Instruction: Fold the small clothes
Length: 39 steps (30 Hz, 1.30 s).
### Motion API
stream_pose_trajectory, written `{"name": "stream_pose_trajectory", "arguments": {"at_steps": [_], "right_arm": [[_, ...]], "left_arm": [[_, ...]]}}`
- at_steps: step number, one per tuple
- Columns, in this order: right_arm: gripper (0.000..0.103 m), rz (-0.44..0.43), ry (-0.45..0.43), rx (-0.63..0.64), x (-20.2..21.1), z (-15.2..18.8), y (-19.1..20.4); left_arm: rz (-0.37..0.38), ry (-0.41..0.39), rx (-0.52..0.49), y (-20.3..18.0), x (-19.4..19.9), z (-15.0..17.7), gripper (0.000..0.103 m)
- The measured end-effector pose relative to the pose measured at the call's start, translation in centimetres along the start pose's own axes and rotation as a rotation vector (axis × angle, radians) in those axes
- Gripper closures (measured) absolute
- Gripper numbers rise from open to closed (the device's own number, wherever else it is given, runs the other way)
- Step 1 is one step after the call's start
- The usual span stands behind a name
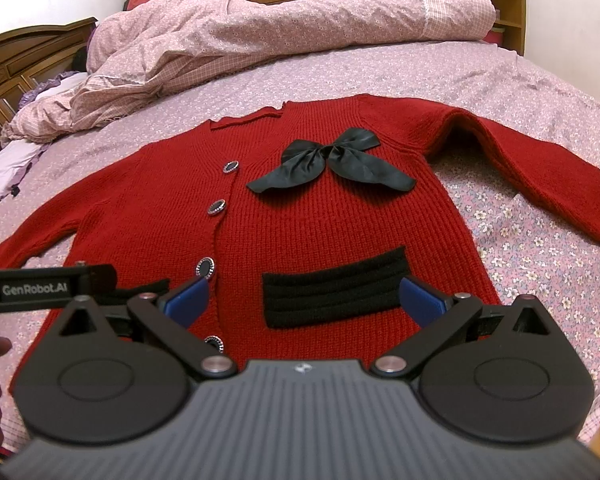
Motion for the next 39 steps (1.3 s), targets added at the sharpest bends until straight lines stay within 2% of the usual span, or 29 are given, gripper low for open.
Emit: {"name": "stream_pose_trajectory", "arguments": {"at_steps": [10,18,29,39], "right_arm": [[0.000,0.003,-0.008,-0.022,0.1,0.2,-0.6],[0.000,0.039,-0.024,-0.071,0.3,-0.2,-3.4],[0.000,0.153,-0.036,-0.264,0.3,0.3,-12.2],[0.000,0.265,-0.013,-0.457,-0.9,2.9,-20.5]], "left_arm": [[0.004,-0.003,0.008,0.3,0.2,-0.3,0.000],[0.026,-0.022,-0.004,-0.3,0.3,-1.9,0.000],[0.070,0.002,-0.009,-3.0,-1.4,-4.7,0.000],[0.070,0.045,-0.038,-5.9,-5.1,-5.4,0.000]]}}
Point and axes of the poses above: each gripper's, at about its wrist camera, not at the fingertips, and x roughly against the way its jaws point, y to its left, z to its underside, the point moved 7 cm from there along -x, roughly the way its jaws point, and after that the axes turned 14 degrees about x, right-handed, at the moved point
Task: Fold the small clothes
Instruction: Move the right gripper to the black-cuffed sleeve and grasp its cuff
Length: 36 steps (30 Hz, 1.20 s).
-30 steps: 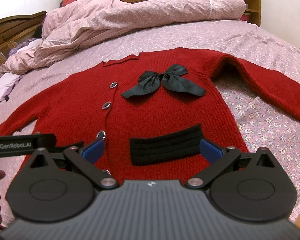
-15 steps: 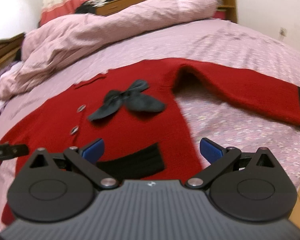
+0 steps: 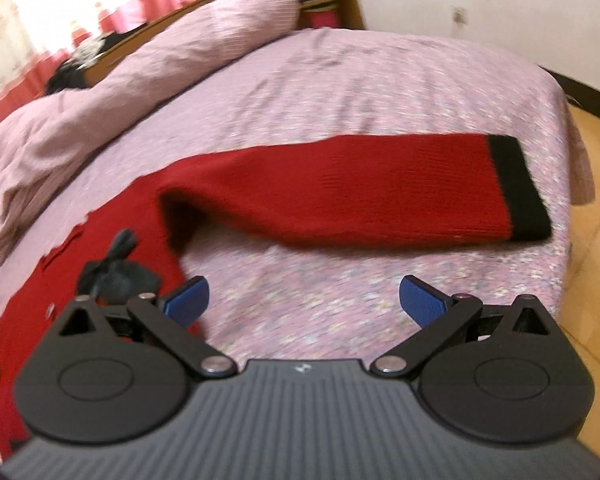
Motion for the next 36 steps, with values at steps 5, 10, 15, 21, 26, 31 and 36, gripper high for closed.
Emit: {"name": "stream_pose_trajectory", "arguments": {"at_steps": [5,10,15,21,26,31,36], "right_arm": [[0.000,0.026,0.006,-0.094,-1.8,-0.1,-3.2],[0.000,0.024,0.023,-0.188,-3.0,0.4,-5.1],[0.000,0.012,0.005,-0.251,-4.1,0.3,-6.2],[0.000,0.006,-0.047,-0.337,-5.0,-0.6,-7.6],[0.000,0.003,-0.099,-0.404,-5.2,-1.2,-8.3],[0.006,-0.011,-0.196,-0.426,-4.6,-2.3,-8.6],[0.023,0.001,-0.192,-0.482,-5.8,-1.8,-9.7]], "left_arm": [[-0.005,0.032,-0.005,-1.0,-2.3,0.3,0.000],[-0.018,0.062,-0.004,-1.4,-4.4,0.9,0.000],[-0.044,0.113,-0.003,-1.4,-6.3,1.9,0.000],[-0.055,0.110,-0.008,-1.3,-7.1,2.5,0.000],[-0.054,0.107,-0.005,-1.1,-7.3,2.6,0.000],[-0.057,0.094,-0.009,-1.1,-7.3,2.7,0.000],[-0.056,0.085,-0.011,-1.1,-7.3,2.9,0.000]]}}
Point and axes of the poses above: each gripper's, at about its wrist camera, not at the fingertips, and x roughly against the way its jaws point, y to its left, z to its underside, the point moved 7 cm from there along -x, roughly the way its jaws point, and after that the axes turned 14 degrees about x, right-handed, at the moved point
